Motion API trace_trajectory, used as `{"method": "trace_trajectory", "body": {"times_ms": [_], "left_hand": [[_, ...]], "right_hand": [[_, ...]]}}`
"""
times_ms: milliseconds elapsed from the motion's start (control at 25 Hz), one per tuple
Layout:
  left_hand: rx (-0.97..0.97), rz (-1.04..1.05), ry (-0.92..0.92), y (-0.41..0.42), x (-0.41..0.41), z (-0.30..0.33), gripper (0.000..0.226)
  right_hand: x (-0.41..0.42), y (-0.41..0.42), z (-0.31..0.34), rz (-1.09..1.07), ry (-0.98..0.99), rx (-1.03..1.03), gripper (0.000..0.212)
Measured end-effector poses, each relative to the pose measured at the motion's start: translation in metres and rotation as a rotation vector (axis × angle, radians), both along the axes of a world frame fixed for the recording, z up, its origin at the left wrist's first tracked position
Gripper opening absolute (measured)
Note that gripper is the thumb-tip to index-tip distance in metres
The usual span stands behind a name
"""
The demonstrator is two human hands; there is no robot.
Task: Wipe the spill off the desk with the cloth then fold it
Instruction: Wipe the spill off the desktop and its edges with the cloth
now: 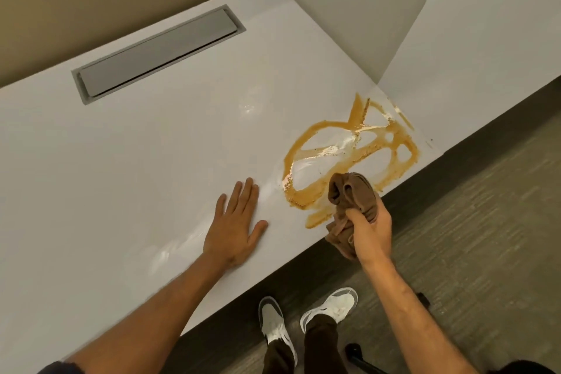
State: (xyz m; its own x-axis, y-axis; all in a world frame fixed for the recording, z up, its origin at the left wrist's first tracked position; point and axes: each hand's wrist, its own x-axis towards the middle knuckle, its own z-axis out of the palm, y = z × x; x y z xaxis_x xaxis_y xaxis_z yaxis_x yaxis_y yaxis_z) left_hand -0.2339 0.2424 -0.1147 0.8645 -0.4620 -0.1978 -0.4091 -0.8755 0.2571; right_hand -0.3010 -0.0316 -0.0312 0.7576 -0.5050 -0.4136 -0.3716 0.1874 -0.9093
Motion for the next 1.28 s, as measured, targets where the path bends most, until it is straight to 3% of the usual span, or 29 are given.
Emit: {"method": "trace_trajectory", "body": {"times_ms": [120, 160, 280, 360, 600, 960, 1160, 1200, 1280], "left_hand": [[-0.013, -0.010, -0.008, -0.001, 0.000, -0.005, 0.077], [-0.008, -0.007, -0.017, 0.000, 0.000, -0.005, 0.077], [-0.009, -0.004, -0.018, 0.000, 0.000, -0.006, 0.076], [-0.011, -0.004, -0.014, 0.000, -0.001, -0.006, 0.077], [0.005, 0.009, -0.020, -0.001, -0.001, -0.007, 0.078], [0.014, 0.011, -0.018, -0.003, -0.001, -0.004, 0.079], [0.001, 0.010, -0.012, -0.004, -0.003, 0.001, 0.080], [-0.002, 0.011, -0.010, -0.004, -0.003, 0.001, 0.080], [-0.002, 0.012, -0.011, -0.003, -0.003, 0.000, 0.079]], "right_hand": [[0.017, -0.003, -0.016, 0.030, -0.033, -0.123, 0.066], [0.023, -0.004, -0.023, 0.102, -0.020, -0.251, 0.074], [0.038, -0.003, -0.048, 0.515, 0.153, -0.904, 0.094], [0.042, 0.000, -0.058, 0.581, 0.191, -1.056, 0.099], [0.056, -0.007, -0.063, 0.563, 0.180, -1.026, 0.095], [0.036, 0.003, -0.060, 0.605, 0.068, -0.727, 0.091], [-0.006, 0.063, -0.057, 0.569, 0.010, -0.807, 0.079], [-0.010, 0.070, -0.056, 0.555, -0.006, -0.739, 0.075], [-0.010, 0.071, -0.043, 0.395, 0.011, -0.382, 0.070]]}}
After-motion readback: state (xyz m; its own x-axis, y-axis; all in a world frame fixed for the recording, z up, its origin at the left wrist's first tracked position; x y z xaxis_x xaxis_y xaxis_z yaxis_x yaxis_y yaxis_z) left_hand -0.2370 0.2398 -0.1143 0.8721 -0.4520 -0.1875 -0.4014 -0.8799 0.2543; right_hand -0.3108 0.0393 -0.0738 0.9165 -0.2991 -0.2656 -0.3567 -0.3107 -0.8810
